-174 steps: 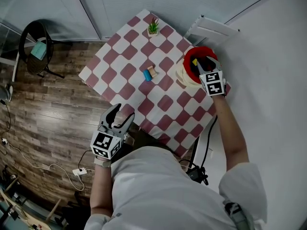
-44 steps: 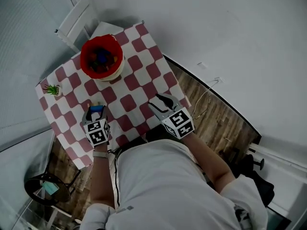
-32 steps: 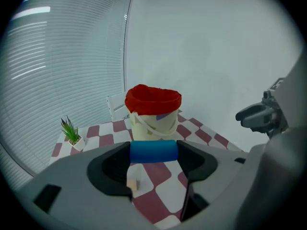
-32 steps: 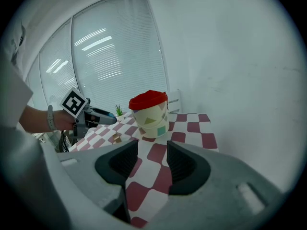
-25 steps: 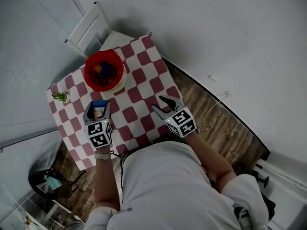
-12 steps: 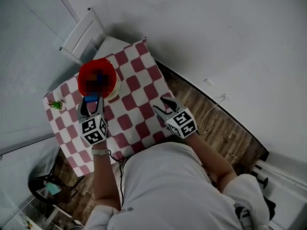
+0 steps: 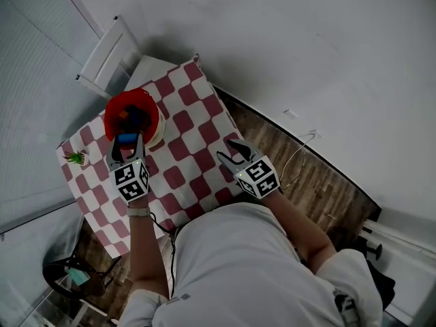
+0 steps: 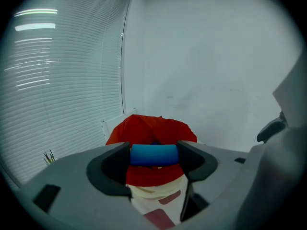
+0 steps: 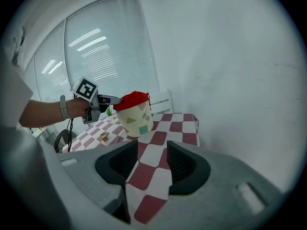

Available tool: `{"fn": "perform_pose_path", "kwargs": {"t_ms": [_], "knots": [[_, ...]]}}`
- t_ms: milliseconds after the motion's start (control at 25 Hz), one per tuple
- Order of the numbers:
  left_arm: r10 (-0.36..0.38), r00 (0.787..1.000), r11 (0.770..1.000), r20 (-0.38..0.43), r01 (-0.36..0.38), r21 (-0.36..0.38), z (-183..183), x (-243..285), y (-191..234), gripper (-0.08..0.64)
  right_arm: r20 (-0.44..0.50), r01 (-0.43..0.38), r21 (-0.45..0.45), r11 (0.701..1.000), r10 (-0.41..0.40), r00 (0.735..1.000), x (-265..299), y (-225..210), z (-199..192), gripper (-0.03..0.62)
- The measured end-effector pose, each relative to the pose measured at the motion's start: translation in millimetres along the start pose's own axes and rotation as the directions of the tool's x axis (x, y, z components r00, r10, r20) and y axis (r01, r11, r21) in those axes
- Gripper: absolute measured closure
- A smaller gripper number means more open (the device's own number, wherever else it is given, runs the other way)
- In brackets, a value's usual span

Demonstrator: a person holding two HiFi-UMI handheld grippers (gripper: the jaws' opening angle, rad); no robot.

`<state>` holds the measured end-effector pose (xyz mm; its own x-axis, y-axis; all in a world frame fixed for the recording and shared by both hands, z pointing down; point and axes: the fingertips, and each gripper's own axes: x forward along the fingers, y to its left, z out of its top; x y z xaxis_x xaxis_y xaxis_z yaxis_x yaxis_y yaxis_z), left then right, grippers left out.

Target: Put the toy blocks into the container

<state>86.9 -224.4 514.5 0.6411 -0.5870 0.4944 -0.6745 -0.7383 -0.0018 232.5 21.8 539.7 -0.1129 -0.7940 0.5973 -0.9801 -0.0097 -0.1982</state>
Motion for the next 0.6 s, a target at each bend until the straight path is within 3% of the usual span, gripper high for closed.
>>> {"fn": "perform_pose_path", "kwargs": {"t_ms": [280,600], "knots": [[-0.014,1.000,1.000,0.012,0.013,0.025,0.7,-2.8,-0.1,0.264,-0.006,0.023,0.014,1.000,-0.023,1.000,-3.1,0.5,-4.9,0.419],[-0.023,1.000,0.999,0.006,0.023,0.027,-8.6,-27.9,6.3,0.264,-0.011,-0.010,-0.010,1.000,0.009,1.000,4.1,25.5,-2.1,0.419]]}}
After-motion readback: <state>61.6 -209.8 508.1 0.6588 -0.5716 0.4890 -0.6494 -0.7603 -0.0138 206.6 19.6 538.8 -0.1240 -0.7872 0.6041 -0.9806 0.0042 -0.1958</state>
